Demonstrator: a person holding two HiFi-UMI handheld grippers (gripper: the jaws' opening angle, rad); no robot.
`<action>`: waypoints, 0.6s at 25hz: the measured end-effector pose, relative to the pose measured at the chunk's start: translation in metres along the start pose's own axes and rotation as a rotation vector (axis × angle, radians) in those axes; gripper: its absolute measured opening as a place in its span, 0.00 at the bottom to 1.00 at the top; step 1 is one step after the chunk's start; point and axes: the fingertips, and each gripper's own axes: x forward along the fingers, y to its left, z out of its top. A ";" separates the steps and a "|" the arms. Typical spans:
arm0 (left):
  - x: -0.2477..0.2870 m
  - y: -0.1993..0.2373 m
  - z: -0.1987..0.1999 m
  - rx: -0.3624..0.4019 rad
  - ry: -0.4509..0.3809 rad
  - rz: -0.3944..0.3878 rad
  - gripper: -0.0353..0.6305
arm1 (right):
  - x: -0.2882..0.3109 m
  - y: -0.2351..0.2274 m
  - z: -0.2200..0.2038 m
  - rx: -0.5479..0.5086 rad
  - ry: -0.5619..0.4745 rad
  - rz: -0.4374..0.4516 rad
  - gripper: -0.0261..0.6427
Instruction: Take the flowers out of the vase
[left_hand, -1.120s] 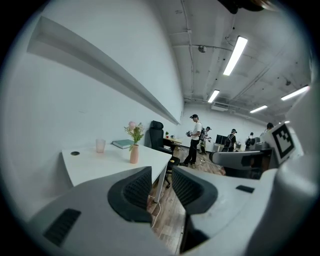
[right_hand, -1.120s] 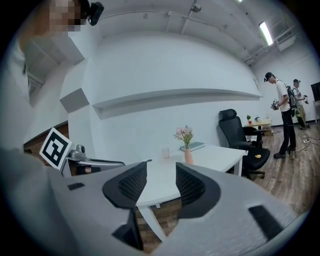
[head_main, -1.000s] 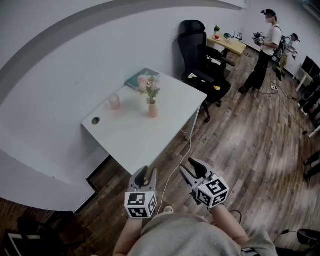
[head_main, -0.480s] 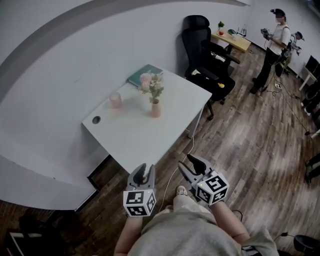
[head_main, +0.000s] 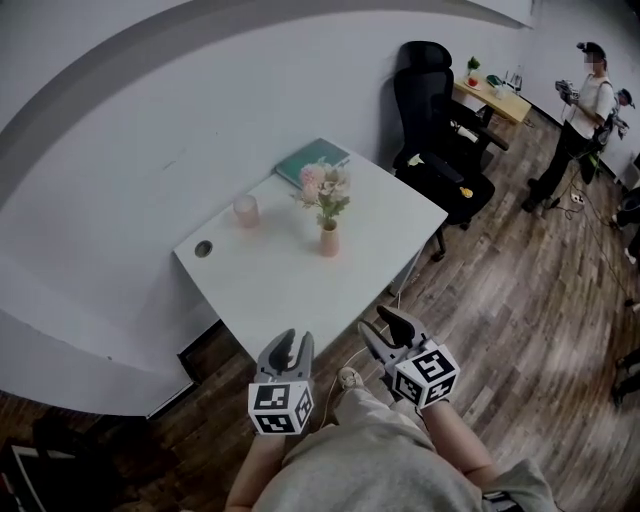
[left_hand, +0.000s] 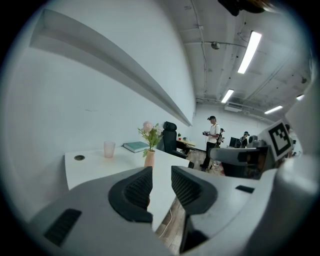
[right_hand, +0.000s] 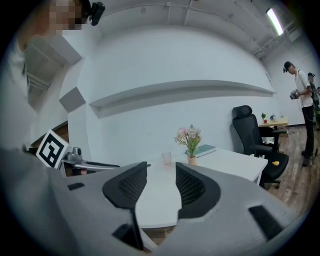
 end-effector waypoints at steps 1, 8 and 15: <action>0.008 0.003 0.004 0.000 -0.002 0.009 0.22 | 0.009 -0.005 0.004 -0.007 0.001 0.012 0.31; 0.052 0.021 0.027 -0.012 -0.019 0.073 0.22 | 0.063 -0.039 0.024 -0.037 0.019 0.081 0.31; 0.086 0.038 0.046 -0.039 -0.045 0.143 0.22 | 0.108 -0.067 0.037 -0.061 0.036 0.145 0.31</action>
